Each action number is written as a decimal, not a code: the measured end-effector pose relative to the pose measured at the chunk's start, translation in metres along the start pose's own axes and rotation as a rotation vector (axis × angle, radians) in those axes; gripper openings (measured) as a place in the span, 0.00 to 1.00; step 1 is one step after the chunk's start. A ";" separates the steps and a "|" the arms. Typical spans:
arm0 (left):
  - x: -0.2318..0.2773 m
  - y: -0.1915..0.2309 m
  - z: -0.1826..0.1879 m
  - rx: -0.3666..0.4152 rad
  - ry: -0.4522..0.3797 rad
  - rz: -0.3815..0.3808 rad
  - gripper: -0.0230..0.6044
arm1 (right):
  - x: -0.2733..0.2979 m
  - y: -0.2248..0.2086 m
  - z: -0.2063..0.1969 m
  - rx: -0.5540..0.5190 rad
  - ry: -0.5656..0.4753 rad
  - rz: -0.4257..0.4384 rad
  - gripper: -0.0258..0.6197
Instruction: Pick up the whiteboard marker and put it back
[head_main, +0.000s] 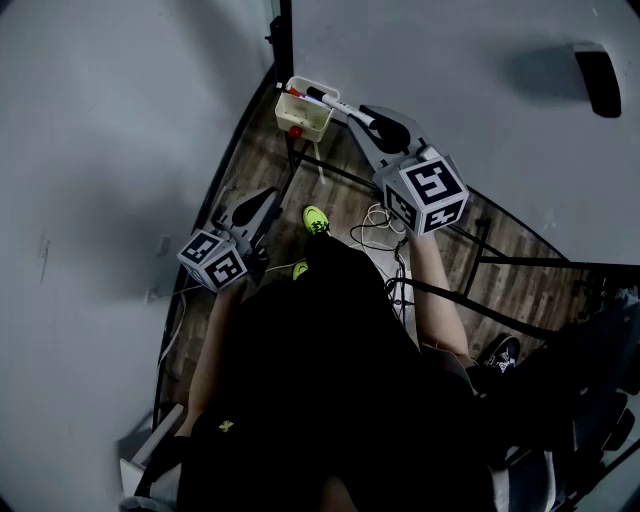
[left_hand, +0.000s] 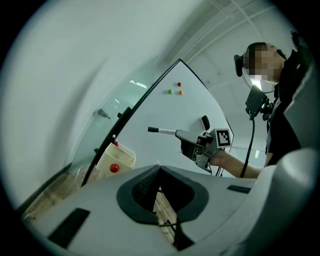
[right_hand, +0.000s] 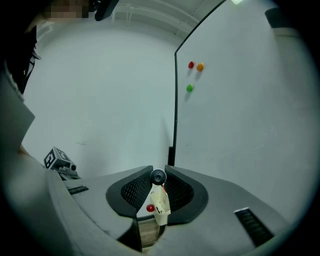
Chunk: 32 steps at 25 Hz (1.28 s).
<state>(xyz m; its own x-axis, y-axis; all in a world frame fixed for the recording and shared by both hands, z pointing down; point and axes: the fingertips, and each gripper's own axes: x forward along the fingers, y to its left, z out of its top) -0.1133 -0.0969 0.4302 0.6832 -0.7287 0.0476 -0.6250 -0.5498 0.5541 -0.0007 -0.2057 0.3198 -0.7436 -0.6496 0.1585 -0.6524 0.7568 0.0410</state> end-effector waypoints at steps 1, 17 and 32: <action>-0.001 0.000 0.000 0.000 0.000 0.000 0.06 | 0.002 0.000 -0.001 0.001 0.002 0.003 0.15; -0.004 0.012 0.002 -0.026 0.021 0.041 0.06 | 0.030 -0.001 -0.019 -0.013 0.079 0.043 0.15; -0.008 0.021 -0.006 -0.062 0.025 0.076 0.06 | 0.053 -0.006 -0.049 0.014 0.145 0.079 0.15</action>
<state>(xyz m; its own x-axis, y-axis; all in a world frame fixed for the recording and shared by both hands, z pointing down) -0.1296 -0.1000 0.4460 0.6445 -0.7564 0.1120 -0.6513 -0.4662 0.5987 -0.0289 -0.2415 0.3766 -0.7642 -0.5701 0.3018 -0.5955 0.8033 0.0094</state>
